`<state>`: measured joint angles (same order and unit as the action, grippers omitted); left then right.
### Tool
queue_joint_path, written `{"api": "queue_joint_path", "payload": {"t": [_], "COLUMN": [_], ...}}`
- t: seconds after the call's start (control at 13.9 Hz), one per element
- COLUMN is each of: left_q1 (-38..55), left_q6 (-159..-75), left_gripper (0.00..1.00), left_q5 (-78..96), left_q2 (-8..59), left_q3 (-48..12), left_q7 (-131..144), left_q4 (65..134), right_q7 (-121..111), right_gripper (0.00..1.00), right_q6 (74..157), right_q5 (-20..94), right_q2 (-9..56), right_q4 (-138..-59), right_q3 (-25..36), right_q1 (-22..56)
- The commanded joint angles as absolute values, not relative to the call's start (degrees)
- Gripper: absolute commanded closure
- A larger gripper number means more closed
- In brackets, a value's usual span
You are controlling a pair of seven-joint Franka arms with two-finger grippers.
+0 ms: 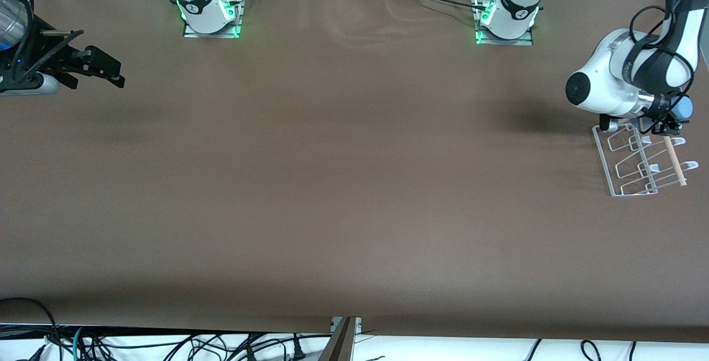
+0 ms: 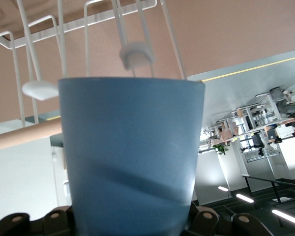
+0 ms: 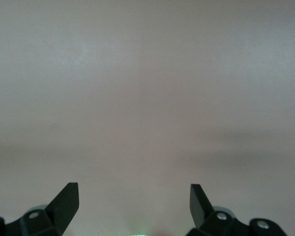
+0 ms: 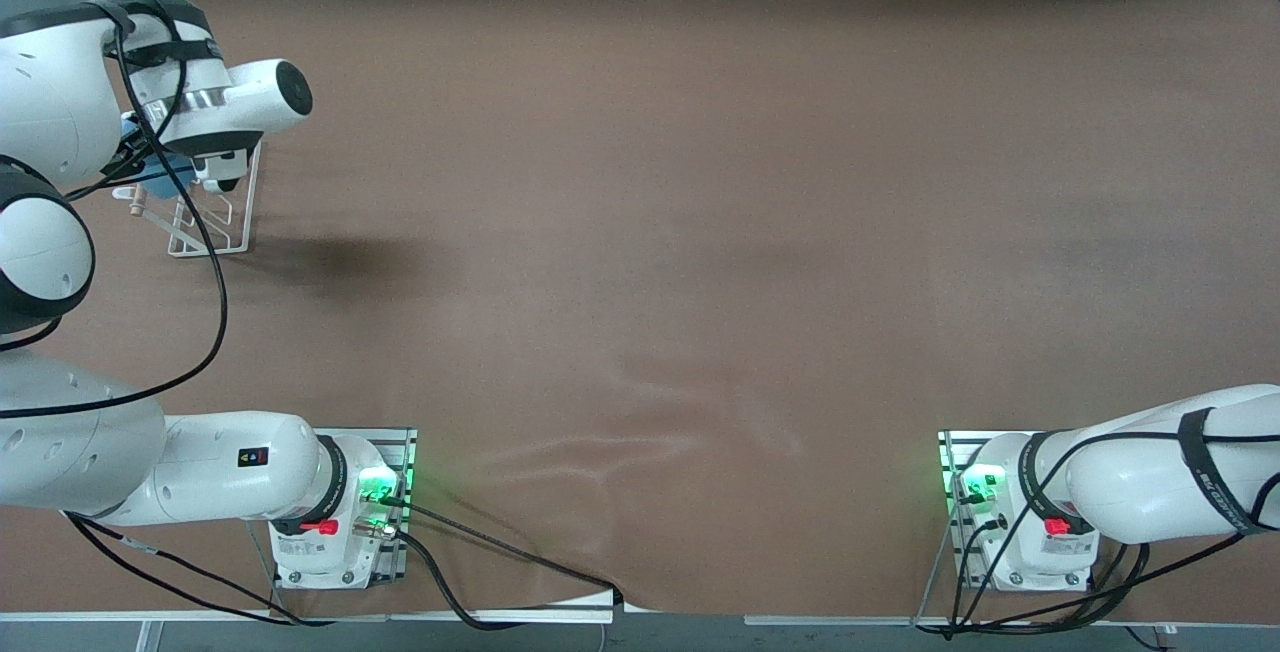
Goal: Transfer cup to left arm and place on rack
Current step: 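Lower the cup onto the wire rack with the left gripper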
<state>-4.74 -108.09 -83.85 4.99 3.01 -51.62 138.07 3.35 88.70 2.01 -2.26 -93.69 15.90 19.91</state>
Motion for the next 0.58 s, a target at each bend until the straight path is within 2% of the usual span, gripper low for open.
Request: {"api": "queue_joint_path", "payload": {"t": [0.0, 0.43, 0.51], "left_q1": [-4.1, -4.6, -4.7], "left_q6": [-108.2, -108.9, -108.9], "left_gripper": [1.00, 1.00, 0.77], "left_q5": [-88.0, -88.7, -88.7], "left_q2": [4.7, 6.3, 6.1], "left_q3": [3.3, 3.3, 3.3], "left_q7": [-44.8, -41.7, -41.7], "left_q4": [141.8, 141.9, 141.8], "right_q7": [4.1, 7.2, 7.2], "right_gripper": [0.00, 0.00, 0.00], "right_q6": [86.7, 87.1, 87.5], "right_q5": [3.3, 3.3, 3.2], "right_q2": [-1.3, -1.1, -0.9], "right_q4": [-91.6, -91.7, -91.7], "right_q3": [15.7, 15.1, 15.1], "right_q1": [19.6, 20.1, 20.2]}}
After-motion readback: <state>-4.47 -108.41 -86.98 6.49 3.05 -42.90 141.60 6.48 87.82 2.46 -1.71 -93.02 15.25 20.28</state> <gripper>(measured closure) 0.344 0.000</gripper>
